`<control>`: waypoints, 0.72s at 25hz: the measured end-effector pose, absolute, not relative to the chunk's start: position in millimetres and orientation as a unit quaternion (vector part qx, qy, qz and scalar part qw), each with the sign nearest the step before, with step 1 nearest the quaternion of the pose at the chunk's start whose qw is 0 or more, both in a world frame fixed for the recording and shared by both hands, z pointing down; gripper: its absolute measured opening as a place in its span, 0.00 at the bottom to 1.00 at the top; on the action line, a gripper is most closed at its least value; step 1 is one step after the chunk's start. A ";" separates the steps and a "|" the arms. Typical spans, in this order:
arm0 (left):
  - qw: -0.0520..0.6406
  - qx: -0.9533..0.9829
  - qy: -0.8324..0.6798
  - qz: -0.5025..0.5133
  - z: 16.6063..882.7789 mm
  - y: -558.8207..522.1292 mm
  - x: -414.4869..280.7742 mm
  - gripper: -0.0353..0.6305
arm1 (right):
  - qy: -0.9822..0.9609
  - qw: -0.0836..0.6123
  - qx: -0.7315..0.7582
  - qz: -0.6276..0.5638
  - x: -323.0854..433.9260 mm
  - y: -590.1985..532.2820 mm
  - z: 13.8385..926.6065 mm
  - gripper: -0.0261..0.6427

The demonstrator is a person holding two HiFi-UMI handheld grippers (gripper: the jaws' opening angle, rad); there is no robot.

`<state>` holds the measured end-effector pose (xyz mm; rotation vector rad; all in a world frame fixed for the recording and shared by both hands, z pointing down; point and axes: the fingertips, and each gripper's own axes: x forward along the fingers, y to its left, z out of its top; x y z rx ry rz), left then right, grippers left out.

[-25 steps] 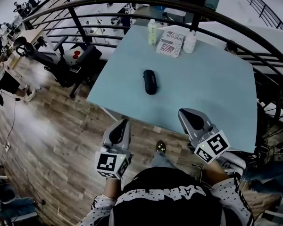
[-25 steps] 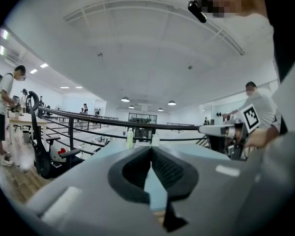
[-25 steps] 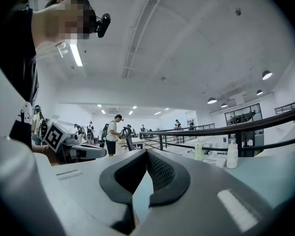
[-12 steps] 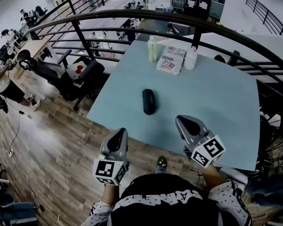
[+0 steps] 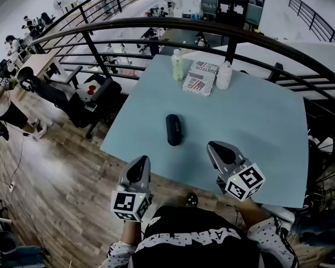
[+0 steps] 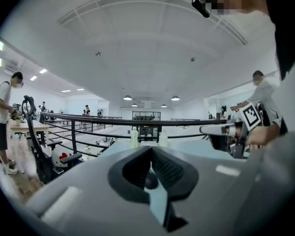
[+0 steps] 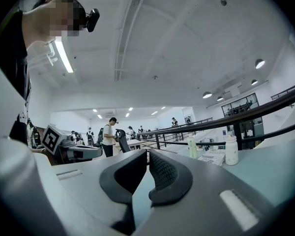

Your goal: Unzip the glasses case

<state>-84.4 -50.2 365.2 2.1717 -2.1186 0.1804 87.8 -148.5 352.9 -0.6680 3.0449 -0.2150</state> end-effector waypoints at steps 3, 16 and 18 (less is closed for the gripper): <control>0.051 0.719 -0.690 0.058 365.2 -59.1 -89.5 0.05 | 0.973 0.001 -0.218 -0.081 81.9 -150.3 358.4 0.05; 0.056 0.750 -0.655 0.073 378.1 -135.1 -147.9 0.05 | 0.957 -0.014 -0.261 -0.124 20.4 -204.9 380.5 0.07; 0.059 0.754 -0.650 0.073 384.0 -148.4 -157.9 0.05 | 0.955 -0.020 -0.268 -0.129 9.2 -212.9 387.5 0.07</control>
